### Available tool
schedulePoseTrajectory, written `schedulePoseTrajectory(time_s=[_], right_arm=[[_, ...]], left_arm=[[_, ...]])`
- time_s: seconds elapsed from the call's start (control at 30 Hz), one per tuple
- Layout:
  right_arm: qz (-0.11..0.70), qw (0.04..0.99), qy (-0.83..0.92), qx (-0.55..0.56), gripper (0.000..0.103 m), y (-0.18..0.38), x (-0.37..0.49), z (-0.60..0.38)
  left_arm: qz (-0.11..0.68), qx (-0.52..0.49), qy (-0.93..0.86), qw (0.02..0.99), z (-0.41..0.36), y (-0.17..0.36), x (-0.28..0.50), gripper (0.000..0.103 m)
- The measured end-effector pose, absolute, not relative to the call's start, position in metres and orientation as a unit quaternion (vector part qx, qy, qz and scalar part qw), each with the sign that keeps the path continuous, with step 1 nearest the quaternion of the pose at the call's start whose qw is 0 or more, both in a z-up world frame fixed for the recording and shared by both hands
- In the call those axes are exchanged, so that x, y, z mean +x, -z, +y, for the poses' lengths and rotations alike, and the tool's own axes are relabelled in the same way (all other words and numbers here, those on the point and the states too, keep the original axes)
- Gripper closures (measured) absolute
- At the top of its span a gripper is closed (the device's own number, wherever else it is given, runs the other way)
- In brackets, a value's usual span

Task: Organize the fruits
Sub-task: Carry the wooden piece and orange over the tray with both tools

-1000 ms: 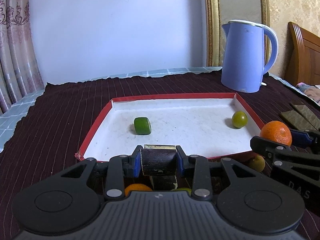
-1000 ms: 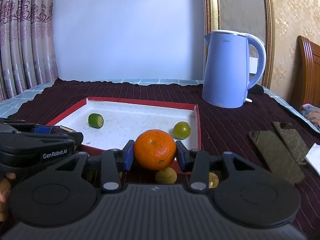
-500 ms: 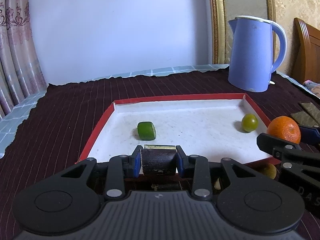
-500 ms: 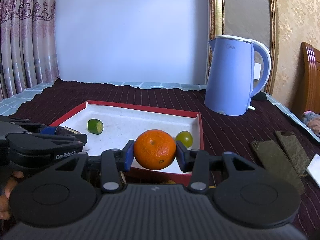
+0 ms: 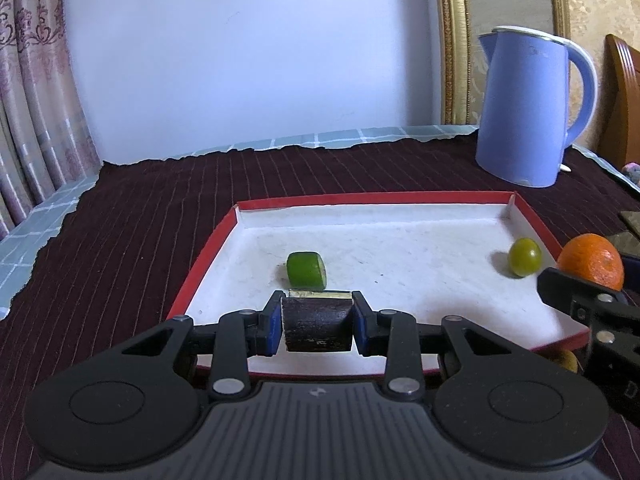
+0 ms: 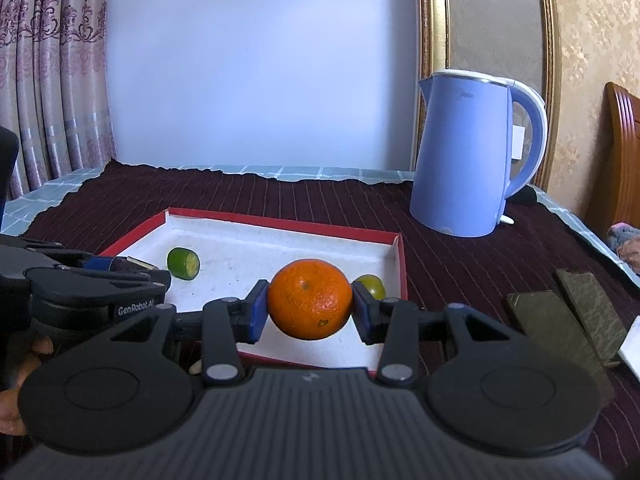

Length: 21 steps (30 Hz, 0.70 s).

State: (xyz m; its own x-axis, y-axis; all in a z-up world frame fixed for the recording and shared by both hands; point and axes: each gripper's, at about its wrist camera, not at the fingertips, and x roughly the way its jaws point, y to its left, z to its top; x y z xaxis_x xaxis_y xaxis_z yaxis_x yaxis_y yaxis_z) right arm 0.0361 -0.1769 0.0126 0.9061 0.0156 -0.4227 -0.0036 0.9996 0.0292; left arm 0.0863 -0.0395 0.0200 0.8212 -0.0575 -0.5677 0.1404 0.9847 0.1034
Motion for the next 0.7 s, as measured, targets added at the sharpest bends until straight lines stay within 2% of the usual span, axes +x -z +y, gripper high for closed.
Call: schedulePoseTrajectory(time_s=[0.7], right_arm=[[0.228, 0.973, -0.004, 0.014, 0.062, -0.008, 0.066, -0.179]], left_arm=[[0.308, 0.082, 0.037, 0.947, -0.049, -0.013, 0.114, 0.070]])
